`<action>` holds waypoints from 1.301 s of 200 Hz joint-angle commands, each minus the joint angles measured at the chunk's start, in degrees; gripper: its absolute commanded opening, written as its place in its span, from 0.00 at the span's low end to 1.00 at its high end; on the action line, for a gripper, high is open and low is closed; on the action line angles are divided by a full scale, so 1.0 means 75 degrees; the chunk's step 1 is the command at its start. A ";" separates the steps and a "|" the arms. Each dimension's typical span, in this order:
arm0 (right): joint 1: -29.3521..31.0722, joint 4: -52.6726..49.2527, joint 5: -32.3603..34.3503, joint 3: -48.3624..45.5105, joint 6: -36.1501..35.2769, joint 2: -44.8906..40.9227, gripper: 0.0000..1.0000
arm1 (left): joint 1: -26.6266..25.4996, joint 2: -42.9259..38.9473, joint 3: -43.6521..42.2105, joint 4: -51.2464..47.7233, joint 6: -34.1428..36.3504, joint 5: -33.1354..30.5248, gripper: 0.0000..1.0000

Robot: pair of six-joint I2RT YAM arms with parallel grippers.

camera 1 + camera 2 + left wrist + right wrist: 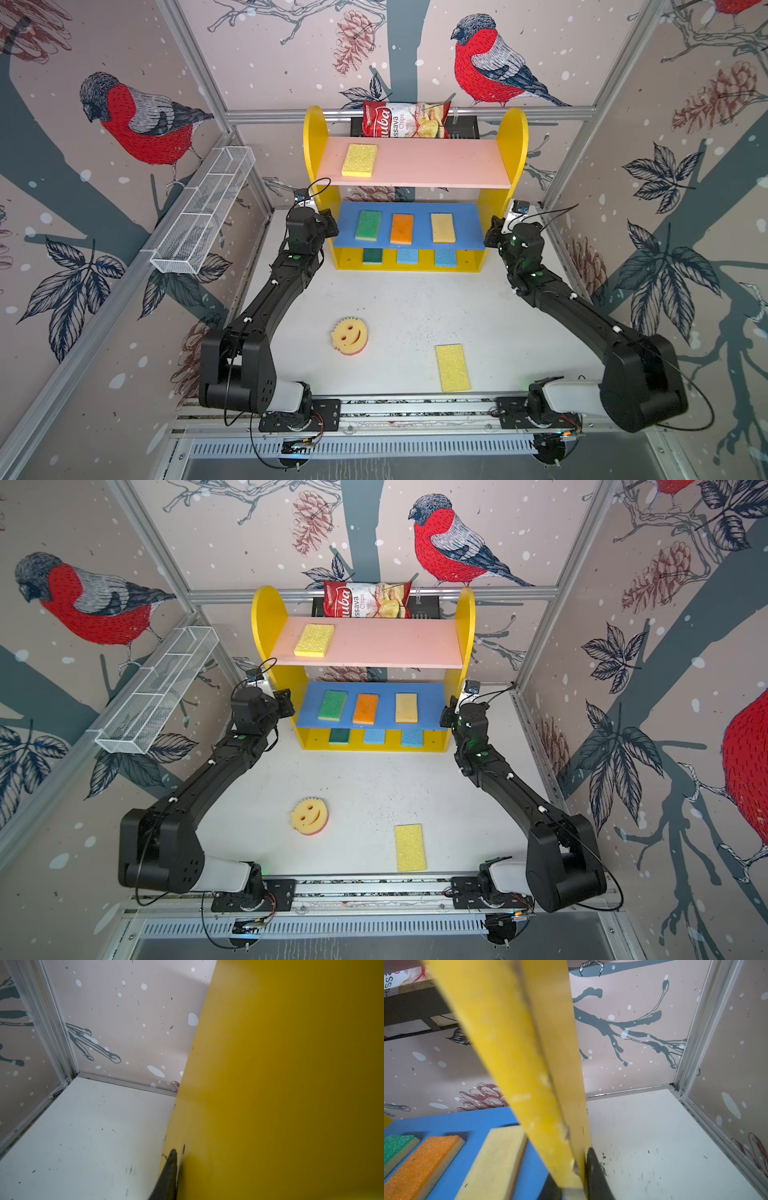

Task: Place and organize the cleaning sponges onto the shelf
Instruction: 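Withdraw both grippers down and back from the shelf toward the robot, then move right gripper down to the flat yellow sponge while left gripper lowers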

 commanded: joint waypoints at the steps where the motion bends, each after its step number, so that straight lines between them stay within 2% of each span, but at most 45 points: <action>1: -0.0035 0.0480 0.0127 -0.0096 0.1759 -0.0373 0.00 | 0.0014 -0.0470 -0.0212 0.0767 -0.2283 0.0341 0.00; 54: -0.0034 0.0036 0.0313 -0.0501 0.2024 -0.1102 0.00 | -0.0078 -0.1567 -0.1483 0.0874 -0.2703 0.0229 0.00; 103: -0.0046 -0.0352 0.0650 -0.0799 0.2158 -0.1668 0.00 | -0.0704 -0.2347 -0.1962 0.0512 -0.2683 -0.0232 0.00; 111: -0.0041 -0.0440 0.0688 -0.0831 0.2202 -0.1716 0.02 | -0.0740 -0.2427 -0.2052 0.0488 -0.2697 -0.0267 0.00; 117: -0.0037 -0.0505 0.0730 -0.0844 0.2248 -0.1754 0.08 | -0.0746 -0.2503 -0.2129 0.0470 -0.2722 -0.0301 0.01; 128: -0.0044 -0.0653 0.0750 -0.0879 0.2361 -0.1823 0.29 | -0.0750 -0.2623 -0.2218 0.0392 -0.2766 -0.0383 0.11; 139: -0.0040 -0.0831 0.0657 -0.0862 0.2476 -0.1901 0.56 | -0.0752 -0.2766 -0.2267 0.0288 -0.2768 -0.0442 0.26; 153: -0.0027 -0.1027 0.0446 -0.0855 0.2535 -0.2028 0.69 | -0.0750 -0.2993 -0.2325 0.0145 -0.2763 -0.0484 0.46; 160: 0.0014 -0.1159 0.0389 -0.0839 0.2546 -0.2118 0.71 | -0.0748 -0.3121 -0.2361 0.0069 -0.2790 -0.0497 0.55; 169: 0.0109 -0.1321 0.0386 -0.0808 0.2558 -0.2264 0.71 | -0.0758 -0.3338 -0.2396 -0.0085 -0.2899 -0.0505 0.62; 195: 0.0657 -0.1600 0.0698 -0.0823 0.2470 -0.2917 0.72 | -0.0782 -0.4155 -0.2602 -0.0274 -0.3086 -0.0438 0.73; 243: 0.2653 -0.1716 0.1997 -0.0757 0.2001 -0.3906 0.72 | -0.0791 -0.5785 -0.2713 -0.1469 -0.3255 -0.0723 0.79; 260: 0.3265 -0.1400 0.2228 -0.0611 0.1745 -0.4011 0.67 | -0.0791 -0.6270 -0.2773 -0.1896 -0.3278 -0.0951 0.79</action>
